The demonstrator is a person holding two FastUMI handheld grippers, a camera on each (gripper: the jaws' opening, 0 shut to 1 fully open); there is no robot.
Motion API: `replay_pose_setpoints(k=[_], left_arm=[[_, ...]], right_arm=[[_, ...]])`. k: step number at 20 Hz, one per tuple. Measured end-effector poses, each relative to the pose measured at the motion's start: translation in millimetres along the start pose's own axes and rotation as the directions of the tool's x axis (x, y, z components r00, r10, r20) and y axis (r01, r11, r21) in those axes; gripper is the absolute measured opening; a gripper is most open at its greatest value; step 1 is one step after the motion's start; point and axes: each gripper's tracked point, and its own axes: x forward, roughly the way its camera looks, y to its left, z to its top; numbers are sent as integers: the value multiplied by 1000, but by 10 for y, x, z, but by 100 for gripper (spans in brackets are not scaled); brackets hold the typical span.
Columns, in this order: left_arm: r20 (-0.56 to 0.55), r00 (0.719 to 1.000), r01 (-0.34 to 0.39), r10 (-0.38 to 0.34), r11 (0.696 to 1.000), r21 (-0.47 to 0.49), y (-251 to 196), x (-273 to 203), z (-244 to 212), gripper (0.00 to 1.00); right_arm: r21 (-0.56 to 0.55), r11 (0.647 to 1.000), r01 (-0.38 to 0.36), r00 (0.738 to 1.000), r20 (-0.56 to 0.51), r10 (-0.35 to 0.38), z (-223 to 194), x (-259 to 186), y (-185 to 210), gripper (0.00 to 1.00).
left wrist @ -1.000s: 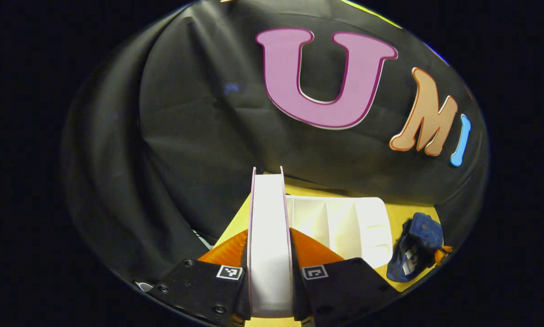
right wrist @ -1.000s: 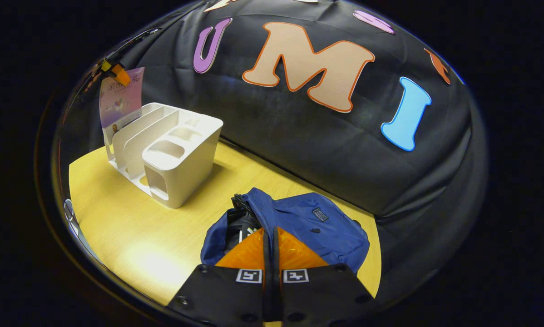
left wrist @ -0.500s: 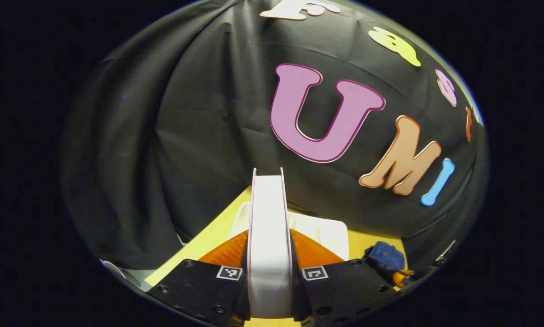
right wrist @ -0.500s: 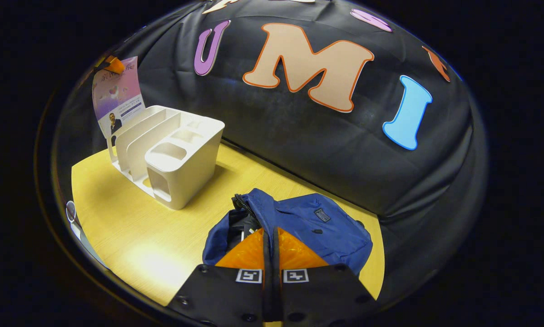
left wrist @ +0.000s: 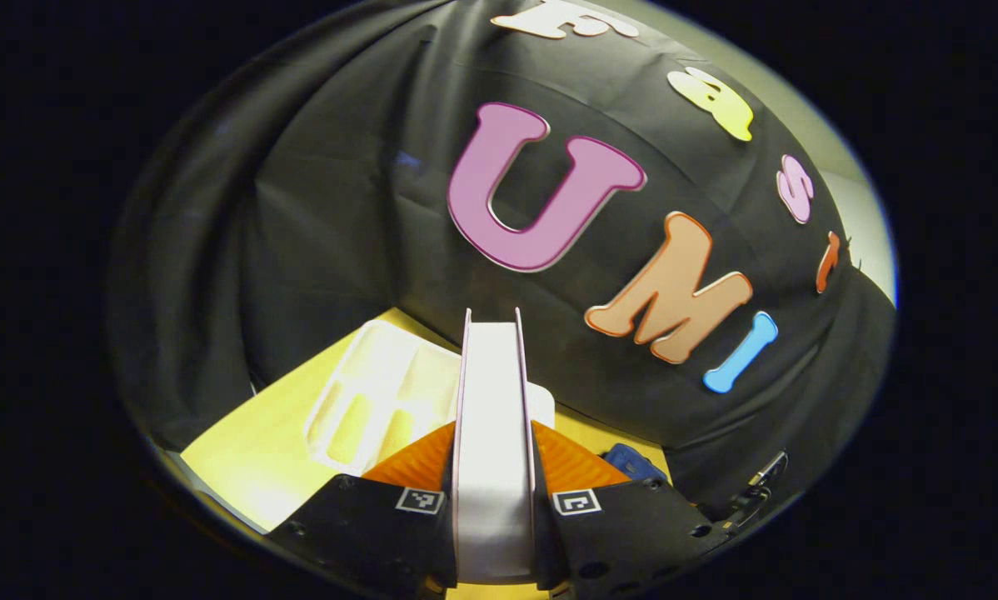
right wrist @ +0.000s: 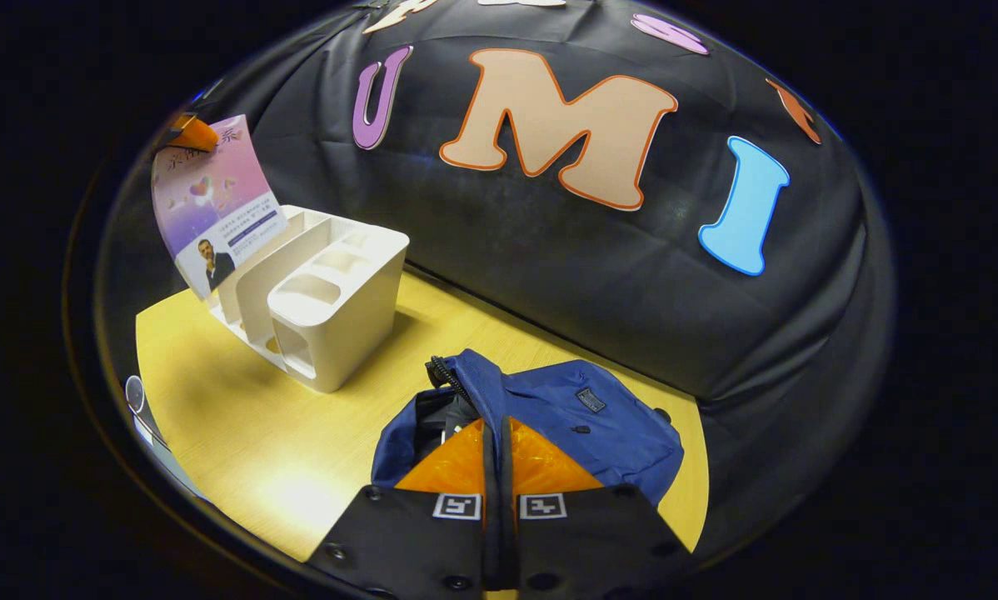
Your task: Open the schoolbag, grab two books from the bookshelf and put them into the schoolbag.
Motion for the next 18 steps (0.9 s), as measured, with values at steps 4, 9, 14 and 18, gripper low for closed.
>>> replay_pose_setpoints(k=[4,9,14,18], left_arm=[[-64,995,77,-77,997,-6,-375,121,-391,32],[-136,978,154,-156,988,-27,-815,292,-837,33],[-187,959,198,-212,976,-89,-1155,475,-1281,33],[-210,949,207,-235,967,-148,-1337,635,-1633,31]], right_arm=[[14,1000,1,1000,14,-2,40,-12,-67,3],[35,999,7,1000,26,-7,95,-27,-163,2],[59,998,1,999,32,-3,122,-29,-234,3],[60,998,-15,999,39,12,119,-31,-242,3]])
